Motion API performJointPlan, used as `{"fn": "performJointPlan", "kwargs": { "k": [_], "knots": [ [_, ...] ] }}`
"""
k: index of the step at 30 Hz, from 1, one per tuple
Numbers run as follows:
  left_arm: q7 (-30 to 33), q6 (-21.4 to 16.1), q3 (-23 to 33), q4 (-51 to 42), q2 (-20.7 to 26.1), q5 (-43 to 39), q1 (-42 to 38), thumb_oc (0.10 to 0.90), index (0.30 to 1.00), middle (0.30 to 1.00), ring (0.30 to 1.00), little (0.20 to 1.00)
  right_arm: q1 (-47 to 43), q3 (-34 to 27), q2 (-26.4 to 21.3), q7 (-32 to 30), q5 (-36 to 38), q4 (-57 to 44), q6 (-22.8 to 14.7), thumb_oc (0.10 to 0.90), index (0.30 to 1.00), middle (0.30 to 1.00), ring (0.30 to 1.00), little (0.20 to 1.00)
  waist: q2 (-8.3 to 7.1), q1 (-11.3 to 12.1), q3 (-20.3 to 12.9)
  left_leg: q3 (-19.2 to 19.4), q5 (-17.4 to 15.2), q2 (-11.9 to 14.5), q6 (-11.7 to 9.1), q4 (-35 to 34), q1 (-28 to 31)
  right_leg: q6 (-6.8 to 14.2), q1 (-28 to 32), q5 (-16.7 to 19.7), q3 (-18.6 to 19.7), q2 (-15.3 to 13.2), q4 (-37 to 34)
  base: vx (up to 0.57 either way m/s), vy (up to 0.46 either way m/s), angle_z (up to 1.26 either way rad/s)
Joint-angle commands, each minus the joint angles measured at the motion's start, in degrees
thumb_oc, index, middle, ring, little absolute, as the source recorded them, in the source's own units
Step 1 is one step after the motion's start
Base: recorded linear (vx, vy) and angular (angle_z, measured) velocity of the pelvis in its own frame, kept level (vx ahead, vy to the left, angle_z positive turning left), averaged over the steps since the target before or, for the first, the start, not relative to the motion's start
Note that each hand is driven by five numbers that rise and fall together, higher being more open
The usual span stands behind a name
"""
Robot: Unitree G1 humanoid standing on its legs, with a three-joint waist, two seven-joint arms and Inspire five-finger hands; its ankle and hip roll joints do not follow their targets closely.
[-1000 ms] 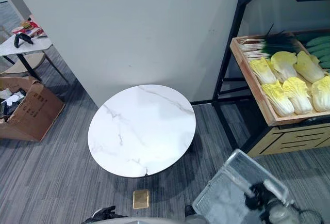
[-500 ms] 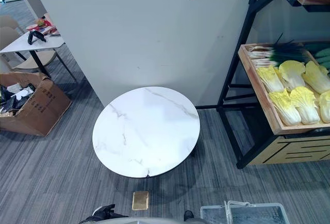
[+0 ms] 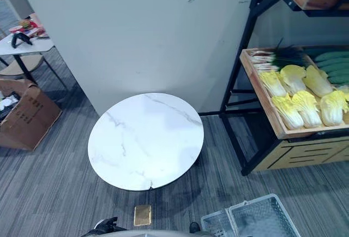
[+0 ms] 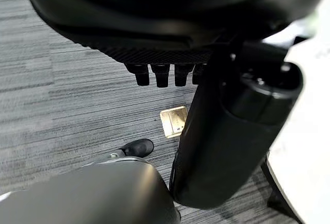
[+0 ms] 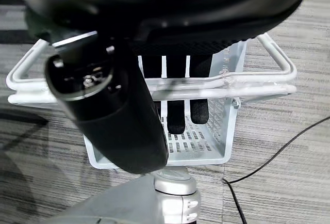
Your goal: Get the vegetables into the basket
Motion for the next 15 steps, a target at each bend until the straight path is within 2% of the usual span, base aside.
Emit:
{"fn": "performJointPlan", "kwargs": {
  "k": [1, 3, 4, 5, 7, 9, 10, 11, 12, 13, 14, 15],
  "knots": [
    [0.69, -0.68, -1.26, 1.67, -0.47, 1.08, -4.16, 0.900, 1.000, 1.000, 1.000, 1.000, -4.13, -1.11, 0.07, 0.02, 4.68, 0.44, -1.30, 0.400, 0.300, 0.300, 0.300, 0.300, -0.56, -1.78, 2.33, -0.57, -2.42, -1.87, 0.02, 0.38, -0.23, 5.06, 1.97, -2.16, 1.18, -3.05, 2.23, 0.00, 0.124, -0.25],
    [0.61, -0.80, -1.46, 1.51, -0.52, 1.13, -4.34, 0.900, 1.000, 1.000, 1.000, 1.000, -4.45, -1.19, -0.20, -0.07, 4.78, 0.33, -1.30, 0.400, 0.300, 0.300, 0.300, 0.300, -0.45, -2.09, 2.38, 0.15, -2.64, -2.01, 0.14, 0.38, -0.10, 5.52, 1.68, -1.83, 1.87, -3.24, 2.25, 0.00, 0.085, -0.40],
    [0.48, -1.02, -2.03, 1.08, -0.52, 1.55, -4.91, 0.900, 1.000, 1.000, 1.000, 1.000, -5.76, -1.19, -0.45, -0.52, 4.69, -0.80, -1.55, 0.400, 0.300, 0.300, 0.300, 0.300, -0.28, -3.29, 3.43, 3.35, -2.97, -2.05, 0.38, 0.38, 0.52, 6.83, 0.11, -0.57, 4.24, -3.30, 2.79, -0.02, 0.067, -0.58],
    [0.48, -1.02, -2.02, 1.09, -0.51, 1.56, -4.93, 0.900, 1.000, 1.000, 1.000, 1.000, -5.78, -1.19, -0.43, -0.52, 4.69, -0.80, -1.54, 0.400, 0.300, 0.300, 0.300, 0.300, -0.30, -3.16, 3.29, 3.49, -2.87, -2.02, 0.34, 0.38, 0.33, 6.80, -0.16, -0.46, 4.39, -3.26, 2.82, -0.04, 0.090, -0.61],
    [0.32, -1.29, -2.33, 0.65, -0.47, 1.95, -5.16, 0.900, 1.000, 1.000, 1.000, 1.000, -6.53, -1.22, -0.73, -0.89, 4.87, -2.26, -1.89, 0.400, 0.300, 0.300, 0.300, 0.300, -0.24, -4.44, 4.08, 7.44, -3.16, -1.88, 0.35, 0.38, 0.49, 8.03, -2.42, 1.36, 6.84, -3.01, 3.06, -0.06, 0.050, -0.80],
    [0.58, -1.71, -2.87, 0.11, -0.19, 2.04, -5.68, 0.900, 1.000, 1.000, 1.000, 1.000, -7.77, -0.76, -0.83, -1.46, 4.35, -4.18, -2.30, 0.400, 0.300, 0.300, 0.300, 0.300, -0.35, -5.79, 5.11, 11.90, -3.40, -1.27, -0.08, 0.38, 0.56, 9.54, -5.59, 4.21, 6.51, -3.04, 3.28, -0.11, -0.008, -1.21],
    [0.68, -1.73, -3.12, -0.13, 0.07, 1.70, -6.40, 0.900, 1.000, 1.000, 1.000, 1.000, -8.29, -0.07, -0.76, -1.71, 3.72, -4.96, -2.41, 0.400, 0.300, 0.300, 0.300, 0.300, -0.12, -5.65, 5.71, 13.45, -3.10, -0.43, -0.26, 0.38, 0.35, 9.35, -7.02, 3.48, 2.95, -3.49, 4.68, -0.16, -0.067, -2.05],
    [0.69, -1.80, -3.12, -0.56, 0.42, 1.15, -6.94, 0.900, 1.000, 1.000, 1.000, 1.000, -8.61, 0.42, -0.68, -2.05, 3.35, -6.27, -2.75, 0.400, 0.300, 0.300, 0.300, 0.300, 0.30, -5.33, 6.26, 15.02, -2.67, 0.63, -0.31, 0.38, -0.14, 7.92, -8.04, 1.90, -3.18, -4.84, 7.31, -0.11, -0.015, -2.37],
    [0.67, -1.79, -3.02, -0.90, 0.69, 0.79, -7.19, 0.900, 1.000, 1.000, 1.000, 1.000, -8.64, 0.68, -0.62, -2.34, 2.99, -7.11, -3.07, 0.400, 0.300, 0.300, 0.300, 0.300, 1.08, -4.99, 6.48, 15.95, -3.67, 1.34, -0.33, 0.38, 0.08, 7.22, -7.07, -1.10, -8.96, -6.40, 9.92, -0.13, 0.004, -2.15],
    [0.61, -1.67, -2.94, -1.25, 1.00, 0.94, -7.19, 0.900, 1.000, 1.000, 1.000, 1.000, -8.32, 0.94, -0.58, -2.40, 2.29, -8.19, -3.12, 0.400, 0.300, 0.300, 0.300, 0.300, 1.32, -5.34, 6.46, 18.84, -3.54, 1.69, -0.17, 0.38, 0.04, 6.18, -5.28, -4.08, -13.42, -8.21, 12.89, -0.13, -0.003, -1.62],
    [0.52, -1.56, -2.08, -1.33, 1.09, 0.51, -6.97, 0.900, 1.000, 1.000, 1.000, 1.000, -7.89, 0.83, -0.58, -2.03, 1.83, -8.33, -3.04, 0.400, 0.300, 0.300, 0.300, 0.300, 1.29, -4.75, 6.06, 22.09, -3.58, 2.00, 0.08, 0.75, -0.02, 5.79, -3.24, -5.58, -17.55, -10.60, 15.25, -0.14, -0.040, -1.33],
    [0.52, -1.56, -2.09, -1.35, 1.10, 0.51, -6.93, 0.900, 1.000, 1.000, 1.000, 1.000, -7.85, 0.83, -0.57, -2.02, 1.82, -8.35, -3.04, 0.400, 0.300, 0.300, 0.300, 0.300, 1.26, -4.70, 6.06, 22.14, -3.61, 1.96, 0.09, 0.75, 0.04, 5.82, -3.22, -5.61, -17.49, -10.63, 15.27, -0.11, -0.050, -1.73]
  ]
}}
